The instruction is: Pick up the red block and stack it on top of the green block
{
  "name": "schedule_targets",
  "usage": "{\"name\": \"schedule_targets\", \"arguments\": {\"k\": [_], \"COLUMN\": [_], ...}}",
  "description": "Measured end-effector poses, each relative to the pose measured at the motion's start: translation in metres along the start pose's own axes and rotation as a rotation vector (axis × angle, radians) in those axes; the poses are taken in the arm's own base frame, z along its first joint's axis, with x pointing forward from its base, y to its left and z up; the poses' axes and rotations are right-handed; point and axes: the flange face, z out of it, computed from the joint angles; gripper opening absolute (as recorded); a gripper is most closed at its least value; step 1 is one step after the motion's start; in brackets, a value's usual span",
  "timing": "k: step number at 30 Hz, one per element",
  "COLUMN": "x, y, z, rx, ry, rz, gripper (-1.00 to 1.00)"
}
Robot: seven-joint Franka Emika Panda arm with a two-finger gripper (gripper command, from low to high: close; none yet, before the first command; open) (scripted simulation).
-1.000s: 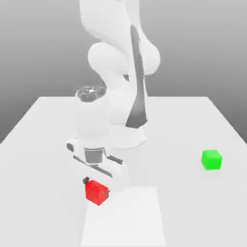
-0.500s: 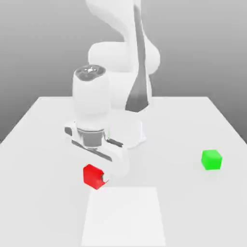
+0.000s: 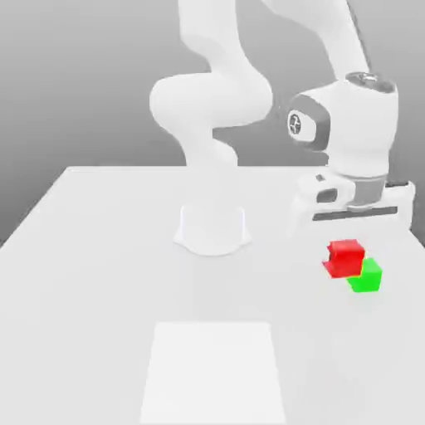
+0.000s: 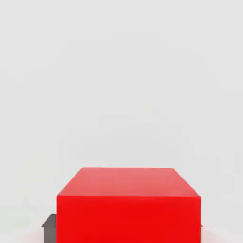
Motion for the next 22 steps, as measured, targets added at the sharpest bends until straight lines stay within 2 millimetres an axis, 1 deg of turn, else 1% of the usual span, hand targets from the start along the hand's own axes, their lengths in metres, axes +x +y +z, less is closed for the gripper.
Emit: {"name": "schedule_targets", "arguments": {"k": [2,3,4,6,16,22], "x": [-0.044,-0.056,-0.061,-0.063,-0.057,-0.064], "y": [-0.008,-0.009,-0.009,-0.010,-0.011,-0.010], "z": [-0.001,0.001,0.004,0.011,0.048,0.063], "rx": [-0.006,-0.013,-0.022,-0.041,-0.075,-0.046], "ry": [0.001,0.006,0.014,0.031,0.065,0.038], "rz": [-0.116,-0.148,-0.162,-0.171,-0.169,-0.179], "gripper": [-1.00,-1.00,-1.00,-1.00,-1.00,-1.00]}}
